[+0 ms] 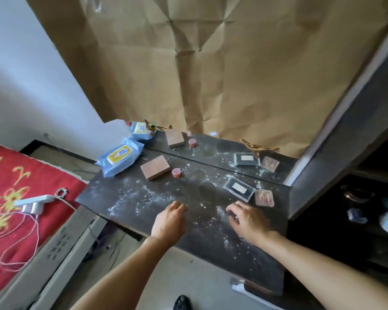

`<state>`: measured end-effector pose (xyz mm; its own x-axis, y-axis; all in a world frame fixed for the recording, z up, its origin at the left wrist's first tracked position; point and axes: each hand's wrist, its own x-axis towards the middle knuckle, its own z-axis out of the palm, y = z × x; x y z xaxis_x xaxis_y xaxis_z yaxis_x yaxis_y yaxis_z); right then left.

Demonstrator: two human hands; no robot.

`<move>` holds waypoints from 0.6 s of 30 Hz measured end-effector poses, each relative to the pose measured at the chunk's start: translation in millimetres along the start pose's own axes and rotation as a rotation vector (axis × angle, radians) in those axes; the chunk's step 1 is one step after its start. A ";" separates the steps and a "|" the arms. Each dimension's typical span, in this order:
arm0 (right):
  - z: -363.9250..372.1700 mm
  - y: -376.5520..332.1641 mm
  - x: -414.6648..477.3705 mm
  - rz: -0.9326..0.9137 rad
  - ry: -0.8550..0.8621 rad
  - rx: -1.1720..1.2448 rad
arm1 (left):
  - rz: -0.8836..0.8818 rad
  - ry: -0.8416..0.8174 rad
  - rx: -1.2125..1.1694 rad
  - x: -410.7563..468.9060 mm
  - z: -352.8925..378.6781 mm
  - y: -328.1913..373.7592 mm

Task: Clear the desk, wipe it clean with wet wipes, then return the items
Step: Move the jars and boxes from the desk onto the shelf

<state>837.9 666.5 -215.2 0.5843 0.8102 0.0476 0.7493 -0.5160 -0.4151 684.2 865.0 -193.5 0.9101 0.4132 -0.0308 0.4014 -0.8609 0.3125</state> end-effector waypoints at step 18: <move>80.5 -96.5 200.6 0.184 -0.179 -0.044 | -0.184 -0.149 0.005 64.1 -37.4 -181.6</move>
<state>857.6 901.1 -238.7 0.6506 0.7357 -0.1884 0.6505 -0.6679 -0.3616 665.7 1058.9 -216.8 0.8263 0.5155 -0.2270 0.5625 -0.7765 0.2841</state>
